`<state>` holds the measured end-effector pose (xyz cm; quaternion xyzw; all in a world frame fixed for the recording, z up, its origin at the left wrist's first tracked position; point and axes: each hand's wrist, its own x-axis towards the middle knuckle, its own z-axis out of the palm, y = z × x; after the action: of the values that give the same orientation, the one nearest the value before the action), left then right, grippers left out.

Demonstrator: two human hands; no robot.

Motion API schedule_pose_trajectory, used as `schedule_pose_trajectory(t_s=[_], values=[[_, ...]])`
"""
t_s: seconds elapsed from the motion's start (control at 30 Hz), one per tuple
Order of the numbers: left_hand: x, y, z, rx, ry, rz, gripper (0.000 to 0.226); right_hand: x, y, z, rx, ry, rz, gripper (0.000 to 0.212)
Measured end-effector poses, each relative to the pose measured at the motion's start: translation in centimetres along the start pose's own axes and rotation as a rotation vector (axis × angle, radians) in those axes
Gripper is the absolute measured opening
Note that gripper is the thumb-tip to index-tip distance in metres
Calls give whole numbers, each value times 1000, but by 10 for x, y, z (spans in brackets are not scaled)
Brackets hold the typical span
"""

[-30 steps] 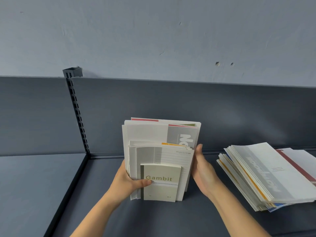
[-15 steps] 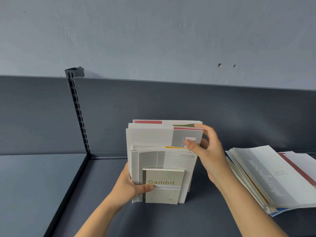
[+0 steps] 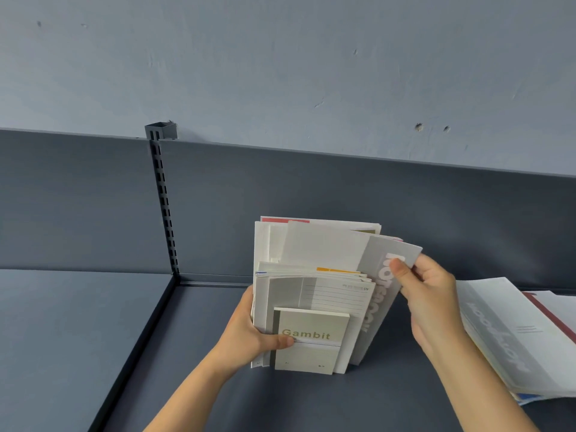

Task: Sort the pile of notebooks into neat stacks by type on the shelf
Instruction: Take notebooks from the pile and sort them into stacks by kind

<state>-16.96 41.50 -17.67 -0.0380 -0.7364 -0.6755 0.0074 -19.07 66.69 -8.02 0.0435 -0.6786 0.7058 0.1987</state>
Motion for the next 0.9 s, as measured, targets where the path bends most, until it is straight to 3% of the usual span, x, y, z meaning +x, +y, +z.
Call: schedule_pose_trajectory(t_s=[0.2,0.3,0.4,0.43,0.53,0.57,0.9], values=[[2,-1,1,-11,12,-7,87,1,4,-9,35,41,7,20],[2,-1,1,-6,9,-11,86,4,9,-25,133,67,38,10],[3,-1,1,1,11,-17,87,1,19,-34,147,-57,98,67],[3,-1,1,2,11,-19,89,-2,25,-32,116,-88,136,72],[3,-1,0,7,3,-23,89,-12,36,-22,80,-109,214,28],[3,-1,0,12,2,-26,88,-11,38,-24,52,-62,209,23],[7,-2,4,-15,58,-59,67,6,0,-94,-218,570,-71,15]])
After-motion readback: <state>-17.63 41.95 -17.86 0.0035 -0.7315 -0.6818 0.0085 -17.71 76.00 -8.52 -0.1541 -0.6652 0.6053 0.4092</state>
